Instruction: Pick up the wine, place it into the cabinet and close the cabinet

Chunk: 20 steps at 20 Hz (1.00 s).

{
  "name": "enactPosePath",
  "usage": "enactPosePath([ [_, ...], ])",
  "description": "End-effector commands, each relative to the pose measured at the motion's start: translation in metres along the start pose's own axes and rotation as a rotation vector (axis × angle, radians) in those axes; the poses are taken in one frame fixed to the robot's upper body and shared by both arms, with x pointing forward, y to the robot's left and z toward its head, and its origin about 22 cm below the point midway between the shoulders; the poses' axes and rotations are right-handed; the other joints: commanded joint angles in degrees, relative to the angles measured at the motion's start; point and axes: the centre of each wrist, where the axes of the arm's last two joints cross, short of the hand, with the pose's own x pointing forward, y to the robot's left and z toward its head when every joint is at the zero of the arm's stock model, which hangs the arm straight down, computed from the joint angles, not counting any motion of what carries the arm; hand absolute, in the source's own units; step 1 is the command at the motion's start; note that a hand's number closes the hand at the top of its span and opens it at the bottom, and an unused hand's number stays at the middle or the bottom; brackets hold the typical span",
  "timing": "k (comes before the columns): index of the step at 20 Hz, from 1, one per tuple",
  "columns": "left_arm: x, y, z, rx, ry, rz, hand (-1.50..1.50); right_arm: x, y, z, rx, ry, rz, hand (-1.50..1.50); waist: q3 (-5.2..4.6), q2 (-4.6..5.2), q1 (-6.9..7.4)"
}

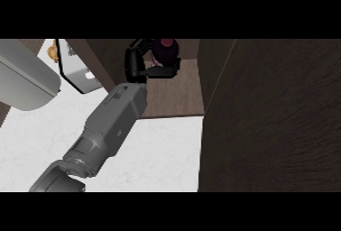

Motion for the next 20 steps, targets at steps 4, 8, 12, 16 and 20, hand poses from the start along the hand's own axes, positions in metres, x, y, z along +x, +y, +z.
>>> enactPosePath([
  [4, 0.004, 0.017, -0.015, 0.063, 0.052, 0.067, 1.5, 0.012, -0.002, 0.014, 0.028, -0.041, -0.018, -1.5, -0.21, 0.64, -0.47],
  [8, -0.01, 0.016, -0.002, 0.059, 0.043, 0.048, 1.5, 0.007, 0.008, 0.009, 0.033, -0.043, -0.03, -1.5, -0.24, 0.74, -0.41],
  [12, -0.008, 0.015, -0.005, 0.055, 0.032, -0.013, 1.5, 0.023, 0.005, 0.024, 0.048, -0.039, 0.012, -1.5, -0.24, 0.56, -0.87],
  [16, -0.025, 0.029, 0.008, 0.07, 0.048, -0.038, -1.5, 0.016, 0.009, 0.013, 0.043, -0.047, -0.009, -1.5, -0.26, 0.76, -0.6],
  [20, -0.012, 0.021, -0.003, 0.052, 0.051, -0.095, -1.5, 0.006, 0.003, 0.0, 0.019, -0.033, 0.007, -1.5, -0.24, 0.77, -0.24],
])
